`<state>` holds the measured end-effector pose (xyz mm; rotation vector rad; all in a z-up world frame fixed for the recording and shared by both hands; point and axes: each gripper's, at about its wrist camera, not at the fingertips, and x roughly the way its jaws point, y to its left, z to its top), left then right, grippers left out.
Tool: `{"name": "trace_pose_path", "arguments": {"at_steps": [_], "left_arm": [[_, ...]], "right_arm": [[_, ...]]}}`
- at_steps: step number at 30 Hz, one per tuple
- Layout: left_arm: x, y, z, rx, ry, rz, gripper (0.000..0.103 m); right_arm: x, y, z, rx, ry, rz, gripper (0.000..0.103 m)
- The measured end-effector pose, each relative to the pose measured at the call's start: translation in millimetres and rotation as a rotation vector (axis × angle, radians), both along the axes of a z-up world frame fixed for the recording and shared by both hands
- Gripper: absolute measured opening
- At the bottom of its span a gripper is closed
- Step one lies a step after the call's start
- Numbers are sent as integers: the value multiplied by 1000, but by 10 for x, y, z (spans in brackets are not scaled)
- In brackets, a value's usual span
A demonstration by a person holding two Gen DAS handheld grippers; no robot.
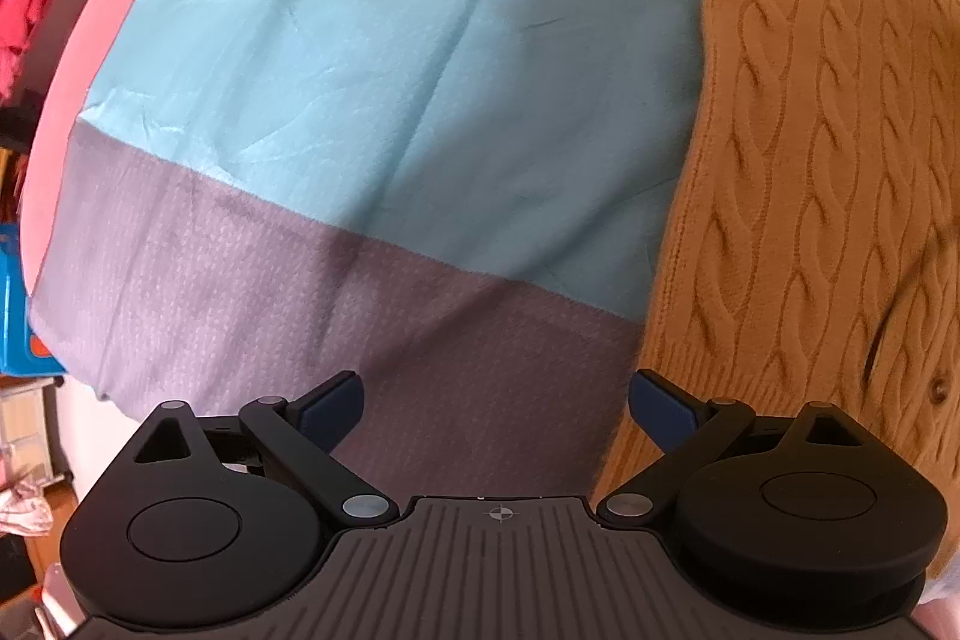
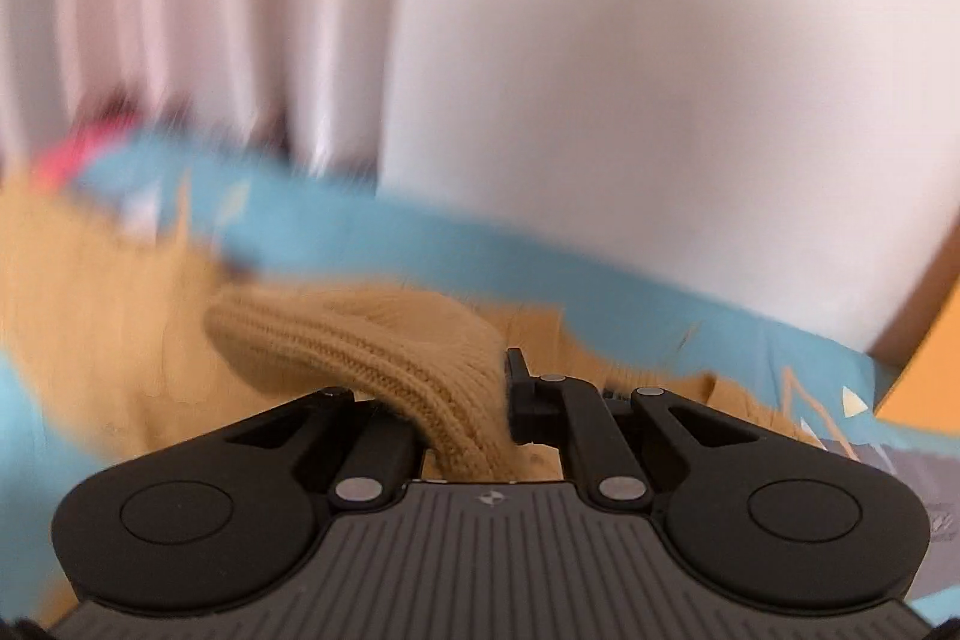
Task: Fold small clothes
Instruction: 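Lift the sleeve and lay it across the cardigan body, then open the right gripper, then grasp the other sleeve cuff with the left gripper and lift it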
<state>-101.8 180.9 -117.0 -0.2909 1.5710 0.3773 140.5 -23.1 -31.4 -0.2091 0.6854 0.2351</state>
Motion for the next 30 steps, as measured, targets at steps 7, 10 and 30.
{"name": "trace_pose_path", "arguments": {"at_steps": [7, 10, 30], "left_arm": [[-73, 33, 36, 13, 10, 14, 103], [-110, 103, 77, 23, -5, 16, 103], [867, 1215, 307, -9, -471, 187, 103]], "right_arm": [[178, 260, -345, 52, 128, -14, 28], [111, 314, -600, 75, 253, 44, 47], [-945, -637, -364, 185, 419, 213, 66]]}}
